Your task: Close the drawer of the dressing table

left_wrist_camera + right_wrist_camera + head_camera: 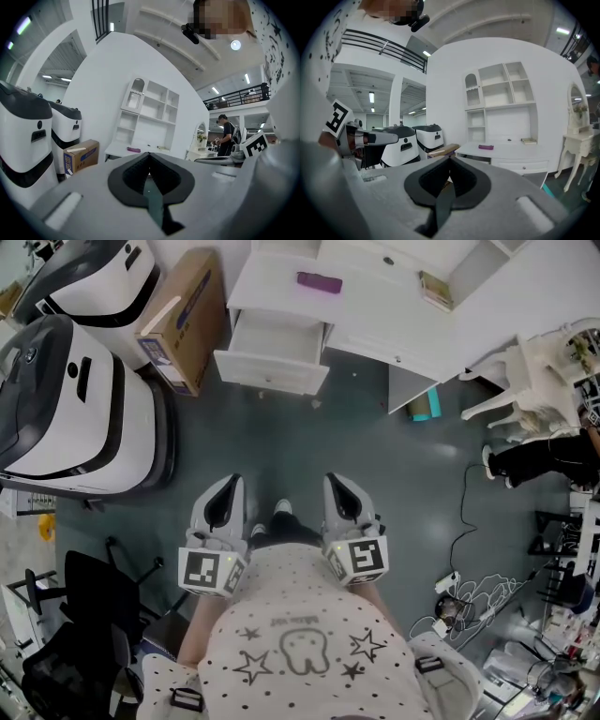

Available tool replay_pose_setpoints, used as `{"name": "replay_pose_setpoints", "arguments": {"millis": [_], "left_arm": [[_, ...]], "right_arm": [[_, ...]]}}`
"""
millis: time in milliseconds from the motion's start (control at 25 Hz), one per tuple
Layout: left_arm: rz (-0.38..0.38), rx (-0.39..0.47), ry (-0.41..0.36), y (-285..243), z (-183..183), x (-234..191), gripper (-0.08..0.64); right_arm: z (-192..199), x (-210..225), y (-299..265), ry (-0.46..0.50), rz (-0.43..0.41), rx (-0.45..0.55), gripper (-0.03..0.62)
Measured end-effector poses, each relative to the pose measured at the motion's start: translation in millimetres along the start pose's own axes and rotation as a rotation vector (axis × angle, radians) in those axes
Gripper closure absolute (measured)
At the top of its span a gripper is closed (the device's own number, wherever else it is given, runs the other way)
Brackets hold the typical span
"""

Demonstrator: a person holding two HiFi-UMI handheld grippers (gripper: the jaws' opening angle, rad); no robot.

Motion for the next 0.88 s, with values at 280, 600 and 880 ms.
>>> {"name": "replay_pose_setpoints", "arguments": {"millis": [280, 600, 880], "left_arm": [[-0.025, 0.02, -0.006, -22.1, -3.4, 8.8, 0.565], [-0.021, 0.011, -0.006, -33.7, 4.7, 7.4, 0.565], [0.003, -0.007, 0.005, -59.3, 1.2, 4.3, 0.565]], "right_arm": [[-2.0, 26.0, -2.8, 0.014, -0.004, 0.011, 0.589], [-0.6, 39.4, -6.8, 0.012, 0.02, 0.008, 0.589], [0.2, 50.3, -21.6, 0.009, 0.049, 0.0, 0.589]]}}
Point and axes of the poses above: the fingertips, and each gripper's own axes: y backward along the fingers, x to its right, z out of its underside, the point moved 2 cm from there along y, backward along the fingers, and after that the axes turned 8 degrees about x, right-handed, at the moved point
